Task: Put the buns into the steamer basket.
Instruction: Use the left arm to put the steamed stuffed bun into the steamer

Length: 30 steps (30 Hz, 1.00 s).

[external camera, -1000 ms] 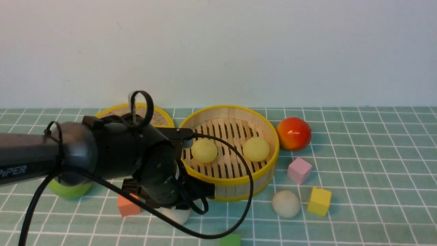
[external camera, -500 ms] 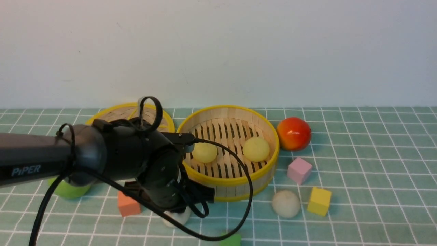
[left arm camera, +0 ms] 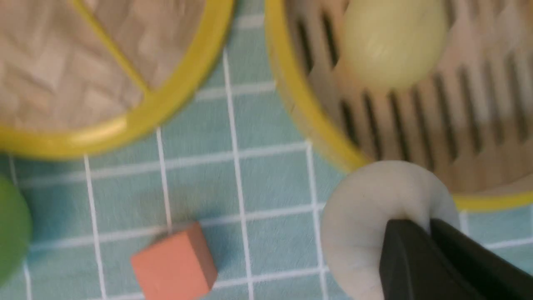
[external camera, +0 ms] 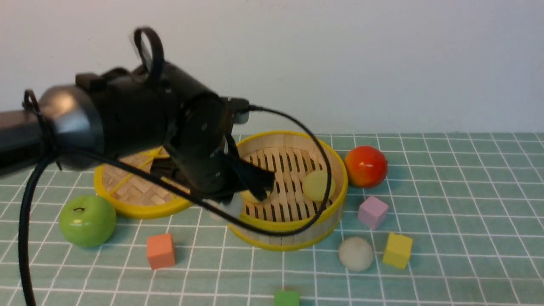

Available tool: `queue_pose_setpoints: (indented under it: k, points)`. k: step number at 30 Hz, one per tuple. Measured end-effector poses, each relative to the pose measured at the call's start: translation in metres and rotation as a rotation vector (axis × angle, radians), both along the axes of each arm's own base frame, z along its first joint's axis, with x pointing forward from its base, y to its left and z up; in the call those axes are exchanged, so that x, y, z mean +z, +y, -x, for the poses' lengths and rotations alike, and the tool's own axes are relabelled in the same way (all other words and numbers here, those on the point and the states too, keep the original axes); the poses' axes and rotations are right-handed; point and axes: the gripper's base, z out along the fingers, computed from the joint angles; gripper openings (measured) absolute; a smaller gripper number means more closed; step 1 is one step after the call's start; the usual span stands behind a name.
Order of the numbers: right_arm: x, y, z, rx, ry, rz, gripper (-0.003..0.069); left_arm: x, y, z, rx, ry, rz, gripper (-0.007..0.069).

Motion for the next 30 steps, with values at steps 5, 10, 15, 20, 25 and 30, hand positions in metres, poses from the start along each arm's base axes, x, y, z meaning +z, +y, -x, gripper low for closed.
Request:
queue_pose_setpoints:
  k: [5,10,15,20,25,30]
  points:
    - [0.000,0.000,0.000,0.000,0.000,0.000,0.0240,0.040,-0.013,-0.019,-0.022,-0.114,0.057,-0.0006]
    - [0.000,0.000,0.000,0.000,0.000,0.000,0.0240,0.046,-0.034,-0.049,-0.045,-0.173,0.082,-0.0006]
    - [0.000,0.000,0.000,0.000,0.000,0.000,0.0240,0.023,-0.060,-0.087,-0.048,-0.181,0.093,-0.0006]
    - [0.000,0.000,0.000,0.000,0.000,0.000,0.0240,-0.011,-0.075,-0.112,-0.035,-0.160,0.097,-0.0006]
    - [0.000,0.000,0.000,0.000,0.000,0.000,0.0240,-0.049,-0.079,-0.127,-0.007,-0.129,0.088,-0.0004]
    - [0.000,0.000,0.000,0.000,0.000,0.000,0.0240,-0.072,-0.081,-0.133,0.008,-0.110,0.083,0.0020]
